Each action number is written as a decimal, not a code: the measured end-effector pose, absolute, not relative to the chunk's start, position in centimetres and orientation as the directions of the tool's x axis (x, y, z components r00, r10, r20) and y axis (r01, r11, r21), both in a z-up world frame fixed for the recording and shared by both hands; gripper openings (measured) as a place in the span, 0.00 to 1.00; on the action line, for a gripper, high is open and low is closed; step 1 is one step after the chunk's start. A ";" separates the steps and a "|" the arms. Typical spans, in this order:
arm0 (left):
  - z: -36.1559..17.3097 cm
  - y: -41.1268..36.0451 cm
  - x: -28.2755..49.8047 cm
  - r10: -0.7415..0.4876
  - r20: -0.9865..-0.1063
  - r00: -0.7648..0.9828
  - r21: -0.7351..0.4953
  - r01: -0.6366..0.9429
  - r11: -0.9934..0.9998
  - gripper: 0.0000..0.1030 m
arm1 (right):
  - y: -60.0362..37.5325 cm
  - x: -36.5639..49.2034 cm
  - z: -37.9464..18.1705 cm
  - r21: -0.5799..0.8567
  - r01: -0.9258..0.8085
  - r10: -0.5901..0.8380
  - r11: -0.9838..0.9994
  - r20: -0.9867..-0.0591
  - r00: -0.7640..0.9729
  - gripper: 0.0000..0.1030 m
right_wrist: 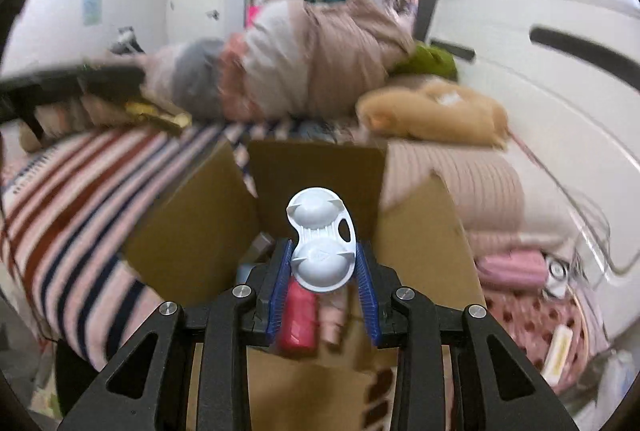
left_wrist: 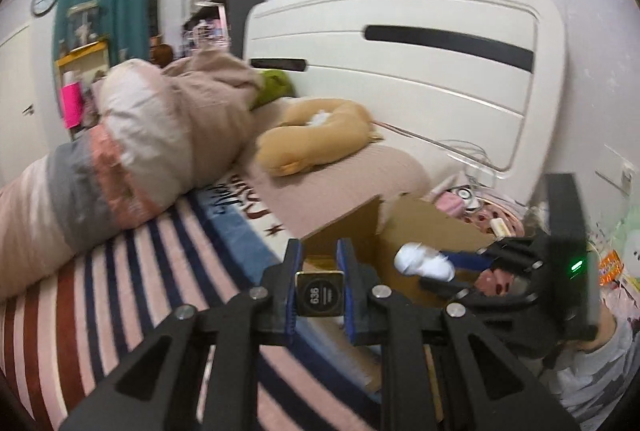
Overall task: Organize rigid objects
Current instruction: 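Carry the gold bar toward the box with the left gripper while the right carries the lens case, then lower the gold bar into the box with the left gripper while the right drops the lens case in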
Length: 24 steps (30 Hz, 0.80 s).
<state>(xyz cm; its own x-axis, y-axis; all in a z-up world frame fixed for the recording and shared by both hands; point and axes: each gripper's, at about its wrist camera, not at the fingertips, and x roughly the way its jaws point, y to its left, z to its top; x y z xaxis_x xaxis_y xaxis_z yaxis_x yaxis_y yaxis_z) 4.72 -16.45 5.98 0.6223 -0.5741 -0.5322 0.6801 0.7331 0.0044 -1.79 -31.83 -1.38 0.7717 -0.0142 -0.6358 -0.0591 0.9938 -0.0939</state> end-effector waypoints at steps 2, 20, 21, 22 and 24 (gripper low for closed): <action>5.8 -17.9 4.9 -0.584 -0.545 0.602 0.006 0.699 0.716 0.15 | -32.4 -1.6 -2.1 -0.086 -0.061 -0.010 0.994 -0.648 0.761 0.27; 3.6 -20.9 3.6 -0.561 -0.683 0.468 -0.003 0.766 0.643 0.15 | -33.8 -2.3 -2.6 -0.030 -0.079 0.042 0.996 -0.632 0.774 0.27; 3.6 -20.9 3.5 -0.558 -0.686 0.467 -0.001 0.767 0.642 0.15 | -33.8 -2.4 -2.6 -0.028 -0.080 0.044 0.996 -0.632 0.774 0.27; 3.4 -21.0 3.4 -0.552 -0.693 0.464 0.004 0.768 0.641 0.15 | -33.8 -2.4 -2.6 -0.026 -0.083 0.048 0.996 -0.632 0.774 0.27; 3.1 -21.3 3.4 -0.534 -0.709 0.461 0.018 0.768 0.640 0.15 | -33.7 -2.4 -2.6 -0.021 -0.086 0.054 0.996 -0.631 0.774 0.27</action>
